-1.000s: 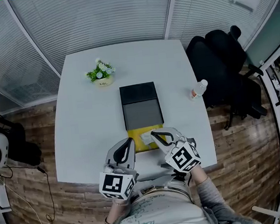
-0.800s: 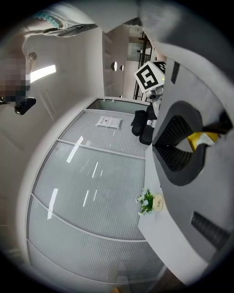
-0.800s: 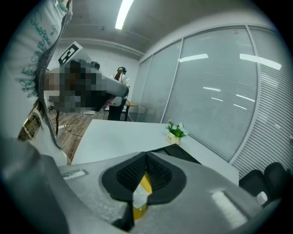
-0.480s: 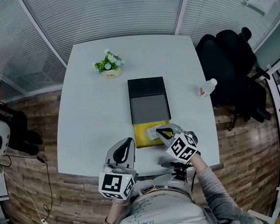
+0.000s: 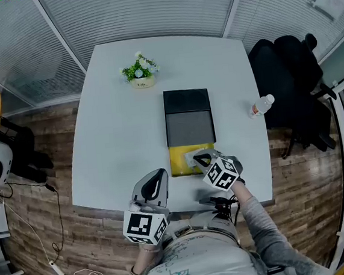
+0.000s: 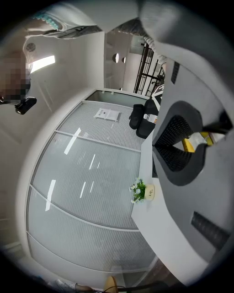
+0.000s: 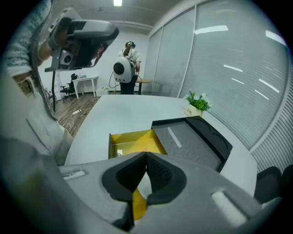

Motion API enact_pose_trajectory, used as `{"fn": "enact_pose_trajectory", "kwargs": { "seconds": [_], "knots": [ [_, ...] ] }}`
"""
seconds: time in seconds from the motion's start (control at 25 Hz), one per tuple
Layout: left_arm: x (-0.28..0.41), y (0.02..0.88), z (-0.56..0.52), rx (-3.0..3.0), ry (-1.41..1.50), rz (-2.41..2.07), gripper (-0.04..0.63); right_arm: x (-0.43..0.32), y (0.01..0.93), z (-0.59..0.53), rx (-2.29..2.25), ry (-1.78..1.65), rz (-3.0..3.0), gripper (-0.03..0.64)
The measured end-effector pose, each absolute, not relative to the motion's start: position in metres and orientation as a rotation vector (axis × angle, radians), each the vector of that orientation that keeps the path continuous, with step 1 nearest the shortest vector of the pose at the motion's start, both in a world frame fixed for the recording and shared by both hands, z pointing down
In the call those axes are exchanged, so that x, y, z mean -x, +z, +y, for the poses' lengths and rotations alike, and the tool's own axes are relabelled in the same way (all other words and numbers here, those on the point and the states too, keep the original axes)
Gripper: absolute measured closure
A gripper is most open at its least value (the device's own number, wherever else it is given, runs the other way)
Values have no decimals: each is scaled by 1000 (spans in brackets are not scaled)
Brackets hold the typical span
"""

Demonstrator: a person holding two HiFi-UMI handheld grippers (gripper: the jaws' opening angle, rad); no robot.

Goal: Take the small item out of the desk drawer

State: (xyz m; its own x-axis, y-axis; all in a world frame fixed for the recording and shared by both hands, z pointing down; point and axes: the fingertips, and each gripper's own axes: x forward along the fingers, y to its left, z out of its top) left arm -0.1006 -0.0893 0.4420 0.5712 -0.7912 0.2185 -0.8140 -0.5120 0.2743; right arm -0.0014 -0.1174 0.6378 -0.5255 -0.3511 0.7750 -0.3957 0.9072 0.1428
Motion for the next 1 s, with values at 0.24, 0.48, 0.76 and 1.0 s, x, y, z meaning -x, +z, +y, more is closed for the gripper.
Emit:
{"fn": "enact_pose_trajectory", "kwargs": {
  "seconds": [0.24,0.48,0.76,1.0],
  "knots": [
    [106,448,-84,-2444,92,-1313,598,-2,670,-119,-452,68,-2064,570],
    [110,447,-81,-2448,95,-1312,598,-1,694,-123,-347,110,-1971,550],
    [108,443,-75,-2467,93,-1298,598,1,715,-123,-293,182,-1889,561],
    [99,442,-74,-2490,88,-1260,598,2,723,-122,-268,140,-1848,614]
  ]
}}
